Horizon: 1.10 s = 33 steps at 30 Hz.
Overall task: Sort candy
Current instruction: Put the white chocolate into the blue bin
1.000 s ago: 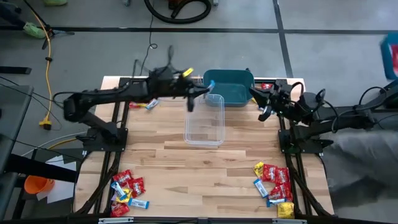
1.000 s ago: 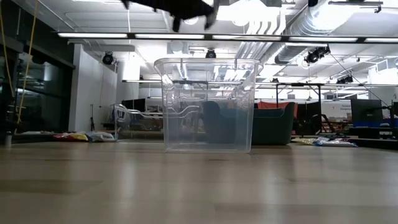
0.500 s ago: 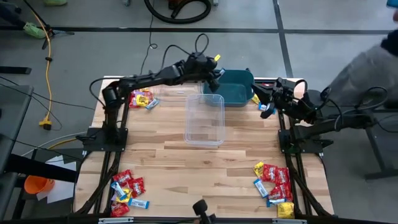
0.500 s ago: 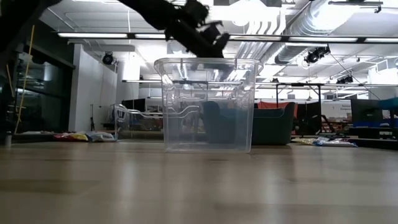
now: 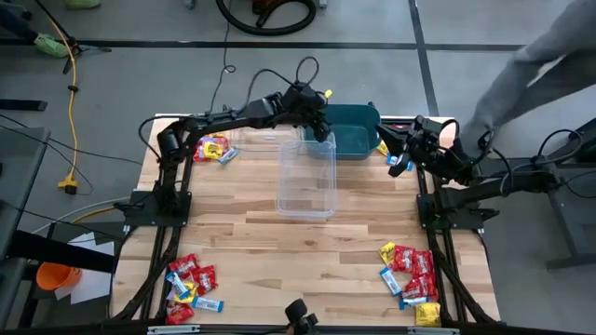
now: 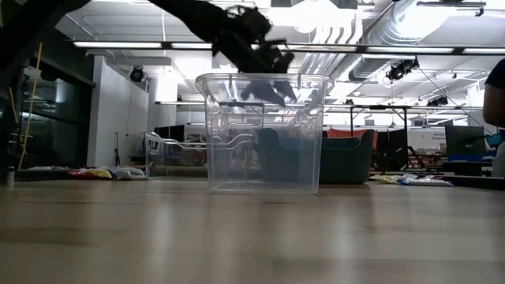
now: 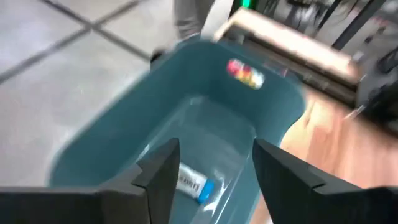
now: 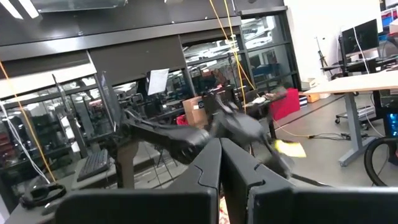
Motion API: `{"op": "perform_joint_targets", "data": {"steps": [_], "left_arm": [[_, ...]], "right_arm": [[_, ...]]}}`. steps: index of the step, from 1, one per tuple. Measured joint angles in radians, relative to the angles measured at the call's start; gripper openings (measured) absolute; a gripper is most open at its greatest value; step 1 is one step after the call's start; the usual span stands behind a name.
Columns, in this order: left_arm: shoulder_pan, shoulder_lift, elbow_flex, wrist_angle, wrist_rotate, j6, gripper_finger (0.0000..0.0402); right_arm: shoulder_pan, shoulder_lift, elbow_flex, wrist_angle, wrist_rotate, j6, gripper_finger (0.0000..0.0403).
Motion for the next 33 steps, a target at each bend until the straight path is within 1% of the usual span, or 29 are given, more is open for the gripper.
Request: {"op": "perform_joint_targets", "data": {"steps": [2, 5, 8, 11, 14, 19, 22, 25, 29, 33], "left_arm": [[0.007, -0.049, 0.001, -0.011, 0.0, 0.004, 0.0197], [0.017, -0.138, 0.0, -0.071, 0.0, 0.009, 0.0198], [0.023, -0.248, -0.001, -0.163, 0.002, 0.019, 0.0198], [0.012, -0.365, -0.046, -0.231, -0.002, 0.028, 0.0198], [-0.015, -0.491, -0.171, -0.235, -0.047, 0.017, 0.0198], [-0.069, -0.731, -0.477, -0.196, -0.182, -0.067, 0.0198], [-0.099, -0.872, -0.663, -0.167, -0.208, -0.144, 0.0198], [-0.12, -0.996, -0.804, -0.173, -0.226, -0.219, 0.0198], [-0.125, -1.106, -0.916, -0.189, -0.235, -0.265, 0.0198], [-0.117, -1.157, -0.943, -0.206, -0.253, -0.234, 0.0198]], "right_arm": [[0.0, 0.0, 0.0, 0.0, 0.0, 0.0, 0.0], [0.0, 0.0, 0.0, 0.0, 0.0, 0.0, 0.0], [0.0, 0.0, 0.0, 0.0, 0.0, 0.0, 0.0], [0.0, 0.0, 0.0, -0.002, 0.0, 0.0, 0.0], [0.0, 0.0, 0.0, -0.017, 0.011, 0.0, 0.0], [0.0, 0.0, 0.0, -0.048, 0.043, 0.0, 0.0], [0.0, 0.0, 0.0, -0.062, 0.052, 0.0, 0.0], [0.0, 0.0, 0.0, -0.066, 0.052, 0.0, 0.0], [0.0, 0.0, 0.0, -0.067, 0.052, 0.0, 0.0], [0.0, 0.0, 0.0, -0.067, 0.053, 0.004, 0.0]]}}
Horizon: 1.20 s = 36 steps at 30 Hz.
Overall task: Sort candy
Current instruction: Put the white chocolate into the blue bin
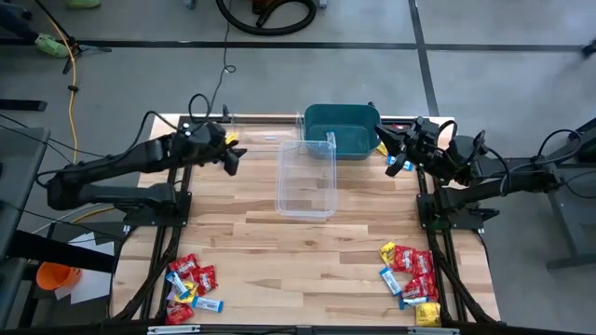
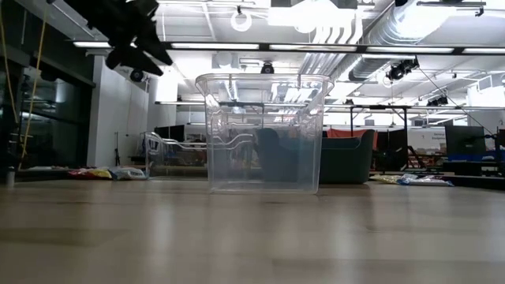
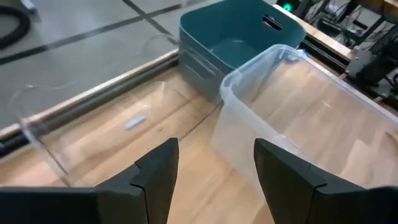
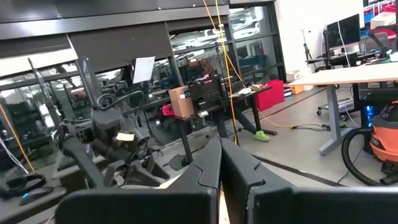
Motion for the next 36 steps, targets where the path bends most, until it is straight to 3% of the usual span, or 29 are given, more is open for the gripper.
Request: {"op": "perform_joint_targets", "data": {"steps": [8, 12, 18, 26, 36], "left_arm": [[0.038, -0.053, 0.0, -0.045, -0.009, 0.157, 0.0197], [0.149, -0.02, 0.019, -0.247, 0.009, 0.073, 0.0197], [0.33, 0.137, 0.021, -0.447, 0.083, 0.12, 0.0197], [0.435, 0.392, 0.021, -0.402, 0.151, 0.336, 0.0197], [0.459, 0.589, -0.04, -0.211, 0.201, 0.374, 0.0197]], "right_arm": [[-0.045, 0.058, 0.0, 0.114, -0.005, 0.041, 0.0], [-0.092, 0.125, 0.0, 0.17, -0.054, 0.057, 0.0], [-0.161, 0.221, -0.001, 0.215, -0.183, 0.17, 0.0], [-0.172, 0.238, 0.016, 0.236, -0.22, 0.181, 0.0], [-0.167, 0.234, 0.056, 0.224, -0.228, 0.172, 0.0]]}}
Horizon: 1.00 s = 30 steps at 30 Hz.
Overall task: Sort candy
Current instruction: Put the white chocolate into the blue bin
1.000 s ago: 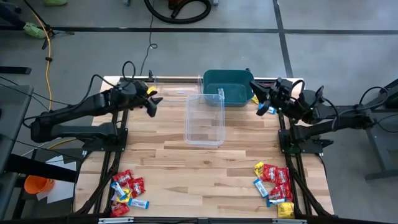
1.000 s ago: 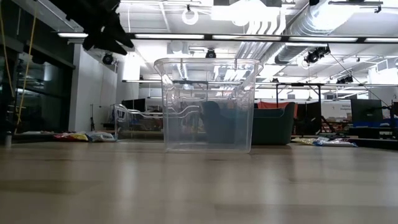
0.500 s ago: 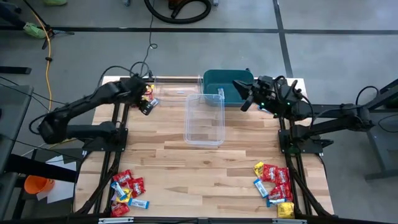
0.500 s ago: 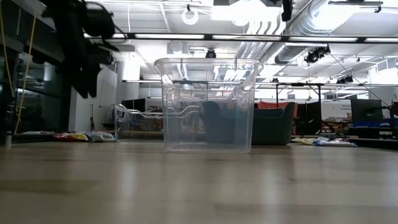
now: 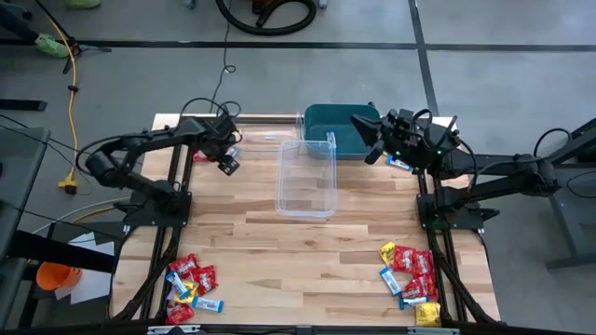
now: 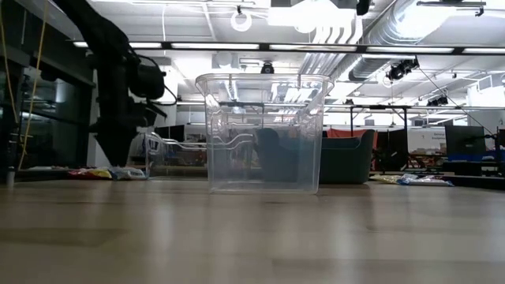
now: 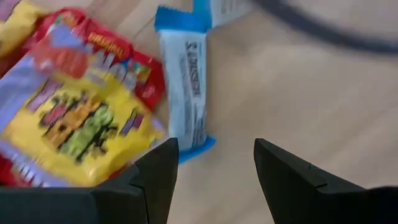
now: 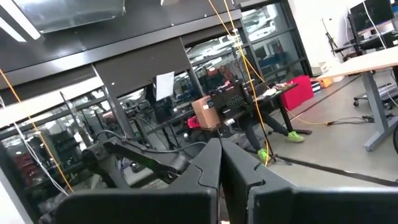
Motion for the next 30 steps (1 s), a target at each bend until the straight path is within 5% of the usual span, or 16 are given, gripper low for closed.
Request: {"op": "perform_joint_targets", "data": {"steps": [19, 30], "left_arm": [[-0.04, -0.129, -0.043, 0.084, -0.118, 0.016, 0.0197], [-0.027, 0.034, -0.049, 0.113, -0.078, 0.015, 0.0197]], "right_arm": [[0.0, 0.0, 0.0, -0.01, -0.012, 0.0, 0.0], [0.0, 0.0, 0.0, -0.032, -0.012, 0.007, 0.0]]}}
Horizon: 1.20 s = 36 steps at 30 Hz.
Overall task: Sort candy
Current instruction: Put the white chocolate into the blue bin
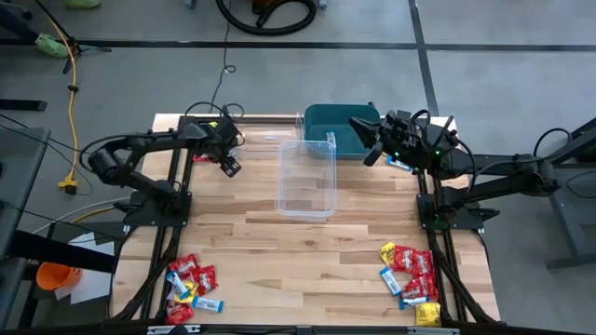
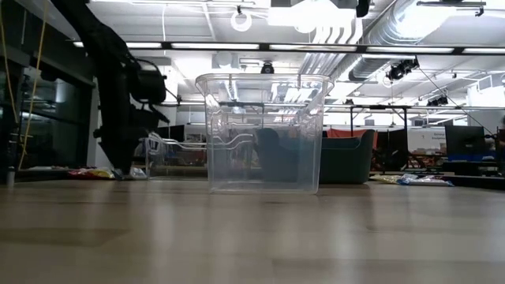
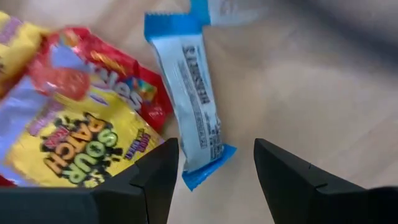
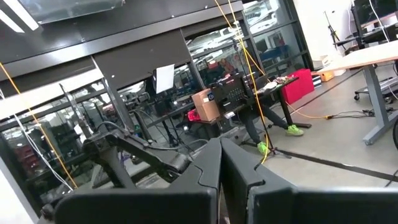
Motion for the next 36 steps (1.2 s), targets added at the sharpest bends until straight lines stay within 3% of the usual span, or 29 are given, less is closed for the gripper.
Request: {"op": "perform_joint_targets", "data": {"steps": [8, 16, 25, 31, 36], "left_arm": [[-0.002, 0.033, 0.003, 0.057, -0.039, -0.02, 0.018], [-0.002, -0.034, 0.0, -0.043, -0.072, -0.005, 0.0015], [-0.002, -0.242, 0.051, -0.187, -0.081, -0.005, 0.0005], [-0.002, -0.438, 0.178, -0.354, -0.149, -0.015, 0.0003], [-0.002, -0.598, 0.29, -0.333, -0.088, -0.051, 0.0002]], "right_arm": [[0.0, 0.0, 0.0, 0.0, 0.0, 0.0, 0.0], [0.0, 0.0, 0.0, 0.0, -0.007, 0.0, 0.0], [0.0, 0.0, 0.0, 0.0, -0.01, 0.0, 0.0], [0.0, 0.0, 0.0, 0.0, -0.013, -0.019, 0.0], [0.0, 0.0, 0.0, 0.01, -0.013, -0.059, 0.0]]}}
